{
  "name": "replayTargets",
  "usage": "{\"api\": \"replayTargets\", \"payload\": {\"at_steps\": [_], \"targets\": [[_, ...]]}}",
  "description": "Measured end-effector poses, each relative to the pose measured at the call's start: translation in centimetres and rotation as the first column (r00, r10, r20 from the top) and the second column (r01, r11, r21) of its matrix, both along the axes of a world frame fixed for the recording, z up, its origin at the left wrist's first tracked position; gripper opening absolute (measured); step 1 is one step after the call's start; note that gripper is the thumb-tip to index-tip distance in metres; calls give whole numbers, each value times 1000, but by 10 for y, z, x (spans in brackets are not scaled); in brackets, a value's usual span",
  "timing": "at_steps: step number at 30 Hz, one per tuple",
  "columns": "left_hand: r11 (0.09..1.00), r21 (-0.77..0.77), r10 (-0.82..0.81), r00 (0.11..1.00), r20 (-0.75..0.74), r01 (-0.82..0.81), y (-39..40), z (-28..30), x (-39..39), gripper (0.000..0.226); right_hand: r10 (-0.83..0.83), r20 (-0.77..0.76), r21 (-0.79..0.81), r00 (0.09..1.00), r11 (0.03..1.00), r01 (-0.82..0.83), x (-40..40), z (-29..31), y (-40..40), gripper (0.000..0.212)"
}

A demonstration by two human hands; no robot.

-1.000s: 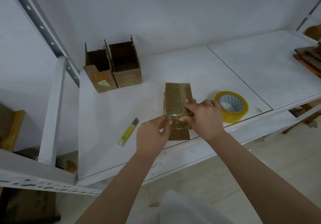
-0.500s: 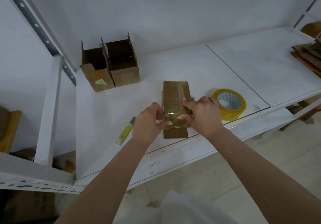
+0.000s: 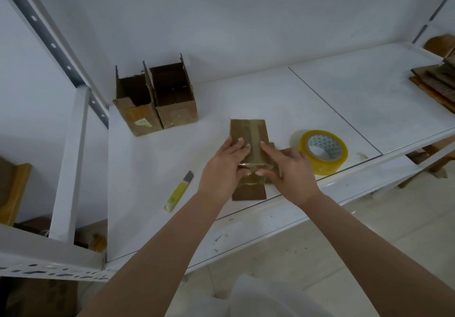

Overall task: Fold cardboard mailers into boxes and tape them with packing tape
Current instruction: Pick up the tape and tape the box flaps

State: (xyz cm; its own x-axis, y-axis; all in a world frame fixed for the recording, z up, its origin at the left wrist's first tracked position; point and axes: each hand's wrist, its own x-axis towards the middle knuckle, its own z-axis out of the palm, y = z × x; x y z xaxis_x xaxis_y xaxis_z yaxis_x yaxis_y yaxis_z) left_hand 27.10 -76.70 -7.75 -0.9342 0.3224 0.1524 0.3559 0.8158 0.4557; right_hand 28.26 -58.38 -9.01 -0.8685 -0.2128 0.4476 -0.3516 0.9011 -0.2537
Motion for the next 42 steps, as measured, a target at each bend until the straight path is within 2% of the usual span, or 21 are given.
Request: {"api": "replayTargets", "payload": {"at_steps": [2,6,9,11,13,19,21,23,25,28,37,40,42], "targets": [[1000,-11,25,999,21,-24,-4,-2,-5,63,-63,127,-80,990,994,73,8,-7,5,67],[998,-50,27,1000,12,-26,-4,1,-7,63,-231,28,-66,973,970,232,18,-9,-5,62],[996,-88,16,1000,12,-15,-6,3,-9,65,-256,-12,4,967,967,256,20,-2,-14,41],[994,-104,16,1000,21,-14,-7,3,-9,66,-250,11,34,968,968,249,19,0,-15,32],[995,-102,16,1000,22,-14,-6,3,-8,66,-246,42,50,968,968,244,18,0,-15,31],[998,-45,41,998,47,-39,-7,4,-8,67,-57,19,-75,998,996,58,13,1,7,44],[999,-31,45,998,40,-44,-6,3,-7,67,-10,69,-75,998,997,16,10,3,18,26],[998,-40,49,998,25,-48,-4,3,-7,67,8,95,-10,995,1000,-7,6,2,24,8],[998,-52,47,999,23,-46,-3,3,-7,66,-1,126,30,992,1000,-3,-1,3,24,18],[997,-72,40,999,29,-38,-4,5,-9,66,-2,89,54,996,999,-3,-9,7,19,30],[989,-146,30,998,53,-22,-1,11,-10,65,20,94,194,995,980,-38,-18,6,14,45],[983,-183,21,998,58,-10,-1,15,-10,66,52,122,174,991,982,-73,-21,8,18,47],[983,-186,28,995,94,-10,-1,19,-10,69,57,200,86,978,993,-75,-24,14,25,57]]}}
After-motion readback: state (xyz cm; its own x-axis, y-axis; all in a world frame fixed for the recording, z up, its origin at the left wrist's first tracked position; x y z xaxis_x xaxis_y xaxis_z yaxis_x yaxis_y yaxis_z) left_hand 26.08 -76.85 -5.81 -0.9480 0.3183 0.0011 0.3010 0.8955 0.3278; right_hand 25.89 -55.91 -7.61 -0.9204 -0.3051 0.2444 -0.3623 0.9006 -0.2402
